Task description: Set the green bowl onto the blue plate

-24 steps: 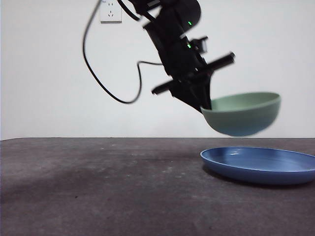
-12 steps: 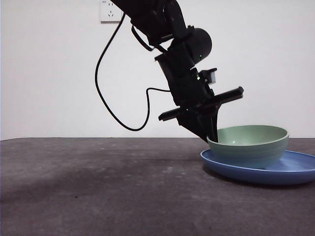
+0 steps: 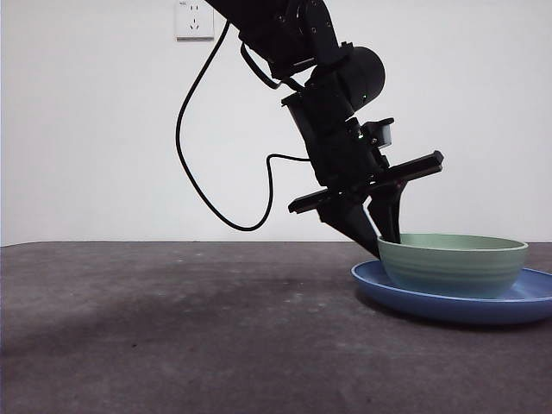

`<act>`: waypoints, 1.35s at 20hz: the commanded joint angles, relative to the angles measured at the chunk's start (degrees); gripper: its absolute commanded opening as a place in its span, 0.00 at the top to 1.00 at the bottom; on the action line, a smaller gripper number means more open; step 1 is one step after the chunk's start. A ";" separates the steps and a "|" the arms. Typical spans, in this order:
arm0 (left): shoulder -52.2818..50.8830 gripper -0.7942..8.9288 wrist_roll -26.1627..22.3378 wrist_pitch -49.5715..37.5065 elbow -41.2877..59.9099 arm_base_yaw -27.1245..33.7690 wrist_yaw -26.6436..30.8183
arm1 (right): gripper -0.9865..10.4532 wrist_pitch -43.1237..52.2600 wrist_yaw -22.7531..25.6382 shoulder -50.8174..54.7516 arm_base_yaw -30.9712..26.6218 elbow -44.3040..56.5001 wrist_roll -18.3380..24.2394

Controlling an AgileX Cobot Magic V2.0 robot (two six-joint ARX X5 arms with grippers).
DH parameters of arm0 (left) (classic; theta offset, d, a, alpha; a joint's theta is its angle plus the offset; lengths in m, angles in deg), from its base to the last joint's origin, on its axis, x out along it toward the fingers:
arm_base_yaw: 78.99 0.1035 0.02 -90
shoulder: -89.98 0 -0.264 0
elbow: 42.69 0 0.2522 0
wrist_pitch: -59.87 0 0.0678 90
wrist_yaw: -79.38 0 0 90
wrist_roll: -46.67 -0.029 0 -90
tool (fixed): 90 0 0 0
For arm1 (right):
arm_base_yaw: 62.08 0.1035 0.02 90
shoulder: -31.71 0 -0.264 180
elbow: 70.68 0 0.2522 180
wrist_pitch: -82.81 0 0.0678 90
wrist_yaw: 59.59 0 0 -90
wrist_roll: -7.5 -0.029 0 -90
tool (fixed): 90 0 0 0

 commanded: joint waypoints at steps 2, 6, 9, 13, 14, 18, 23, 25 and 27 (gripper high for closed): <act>1.42 0.72 0.37 0.35 -1.86 -0.72 -0.15 | 0.57 0.31 0.00 -0.17 0.17 -1.20 -0.44; -0.24 0.72 0.31 0.94 -2.49 -0.24 -0.15 | 0.57 0.31 0.02 -0.17 0.17 -1.20 -0.44; -4.11 0.72 -0.48 2.60 -2.93 1.29 -0.15 | 0.57 0.31 0.04 -0.17 0.17 -1.20 -0.44; -12.68 0.71 -2.54 7.17 -2.91 4.31 -0.20 | 0.57 0.37 0.42 -0.20 0.17 -1.20 -0.39; -15.32 0.68 -2.73 8.66 -2.91 5.25 -0.20 | 0.57 0.39 0.44 -0.22 0.17 -1.20 -0.39; -24.59 0.66 -5.51 12.13 -2.86 8.90 -0.22 | 0.57 0.37 1.88 -0.22 0.17 -1.20 -0.37; -34.45 0.66 -7.04 16.44 1.88 14.84 -6.34 | 0.57 0.83 1.86 -0.22 0.17 -1.20 -0.37; -38.73 0.66 -7.78 15.89 7.48 16.37 -6.75 | 0.57 0.81 1.88 -0.22 0.17 -1.20 -0.39; -44.63 0.66 -8.57 13.35 16.85 17.57 -8.96 | 0.57 0.81 1.88 -0.22 0.17 -1.20 -0.39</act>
